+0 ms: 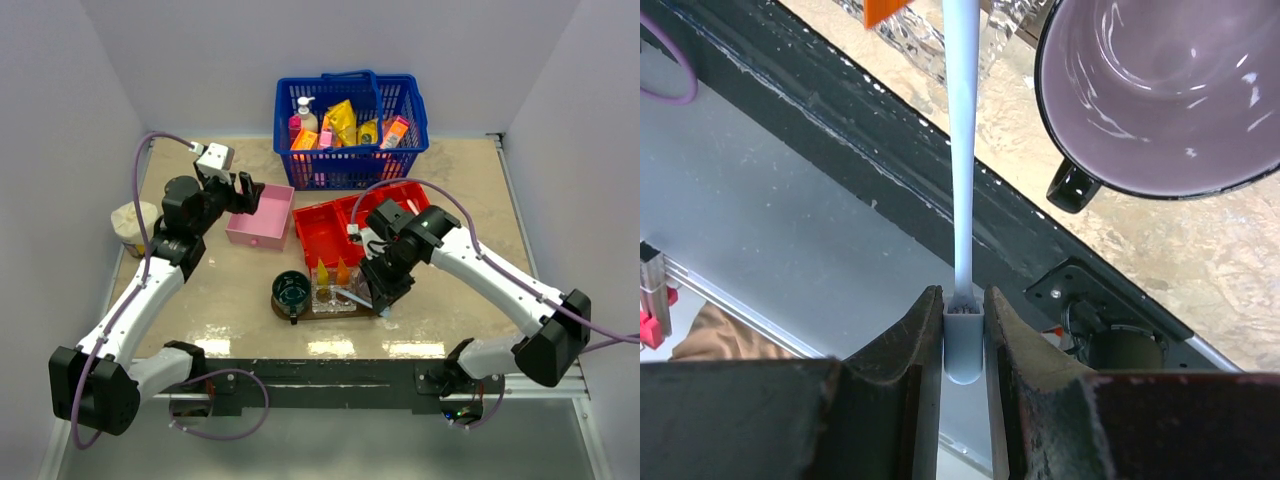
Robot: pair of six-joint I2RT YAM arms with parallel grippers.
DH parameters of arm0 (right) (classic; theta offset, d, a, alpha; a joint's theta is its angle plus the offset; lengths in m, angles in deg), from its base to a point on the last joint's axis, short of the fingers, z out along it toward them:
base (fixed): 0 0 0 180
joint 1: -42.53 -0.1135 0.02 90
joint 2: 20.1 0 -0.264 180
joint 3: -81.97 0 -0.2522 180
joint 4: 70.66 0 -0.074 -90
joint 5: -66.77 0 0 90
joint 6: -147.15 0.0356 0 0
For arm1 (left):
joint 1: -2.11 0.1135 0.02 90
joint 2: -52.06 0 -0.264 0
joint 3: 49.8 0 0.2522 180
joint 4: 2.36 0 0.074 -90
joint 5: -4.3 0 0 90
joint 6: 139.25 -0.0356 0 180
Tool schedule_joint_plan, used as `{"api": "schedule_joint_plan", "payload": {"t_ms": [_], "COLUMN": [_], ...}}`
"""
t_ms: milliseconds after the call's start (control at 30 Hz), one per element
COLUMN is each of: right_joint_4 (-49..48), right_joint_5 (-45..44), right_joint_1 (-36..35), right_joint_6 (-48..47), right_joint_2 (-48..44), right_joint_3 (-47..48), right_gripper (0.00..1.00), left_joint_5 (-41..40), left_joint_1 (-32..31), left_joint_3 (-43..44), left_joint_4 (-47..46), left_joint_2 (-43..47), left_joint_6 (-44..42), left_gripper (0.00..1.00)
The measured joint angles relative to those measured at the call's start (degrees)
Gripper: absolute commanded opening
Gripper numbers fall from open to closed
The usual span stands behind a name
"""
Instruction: Prepare toiletry sets of a toothbrush and toothpaste on the tray
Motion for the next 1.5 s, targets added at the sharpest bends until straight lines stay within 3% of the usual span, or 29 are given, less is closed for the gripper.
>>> {"api": "schedule_joint_plan", "payload": {"t_ms": [500,933,1500], "right_joint_4": [-0.96,-1.53,-2.93], "right_joint_5": [0.00,-0.17,-1.09], "right_joint_1": [0.00,-0.37,-0.63], "right_joint_6": [-0.15,-0.11,0.13], "right_joint_2": [3.13,4.20,5.62], "right_joint_3": [1.49,1.70,2.97], "right_gripper": [0.02,0.16,0.43], "left_joint_5": [0.61,0.63,0.66], "left_joint_1": [0.00,0.00,0.00], "left_joint_3": [0.02,0.02,0.02], "left_joint_4": [0.00,0.02,0.00], "left_joint_2": [0.00,0.00,0.00], "left_joint_6": [0.02,0.04,0.04], "left_gripper": [0.77,0.77,0.77]}}
